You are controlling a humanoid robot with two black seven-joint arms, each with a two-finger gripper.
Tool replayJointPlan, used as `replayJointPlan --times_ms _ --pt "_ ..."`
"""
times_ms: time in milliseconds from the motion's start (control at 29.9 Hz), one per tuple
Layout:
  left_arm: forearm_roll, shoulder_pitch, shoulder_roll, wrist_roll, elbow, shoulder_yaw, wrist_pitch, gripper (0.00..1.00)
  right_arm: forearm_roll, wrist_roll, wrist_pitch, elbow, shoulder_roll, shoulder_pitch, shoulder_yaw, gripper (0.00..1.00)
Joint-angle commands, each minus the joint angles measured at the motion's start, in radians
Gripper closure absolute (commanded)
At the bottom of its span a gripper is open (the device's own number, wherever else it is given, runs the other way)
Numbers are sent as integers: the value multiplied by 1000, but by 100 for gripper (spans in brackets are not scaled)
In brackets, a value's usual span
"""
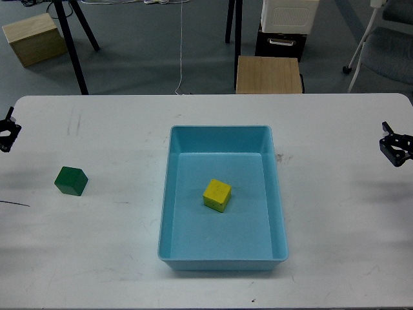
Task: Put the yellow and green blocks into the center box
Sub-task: 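Withdraw the right gripper from the bin to its side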
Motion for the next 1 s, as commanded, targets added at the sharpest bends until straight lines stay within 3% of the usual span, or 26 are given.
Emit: replayJointPlan --times_ms 0,134,301,535,668,969 --pt "8 1 -1 0 0 0 -4 0 125 0 1 -86 59 -8 26 1" --pt "8 3 -1 0 0 0 -4 0 145 -22 7 -111 82 -20 66 1" --pt "8 1 -1 0 0 0 -4 0 140 -188 5 -126 115 -12 88 1" --pt "8 1 -1 0 0 0 -4 0 -11 -326 -6 -161 120 -4 111 1" --pt "8 1 -1 2 0 0 -5 0 -32 -351 5 -170 134 -4 152 1" --pt "8 1 -1 3 2 -2 -9 0 -33 -349 -9 -175 138 -15 169 1"
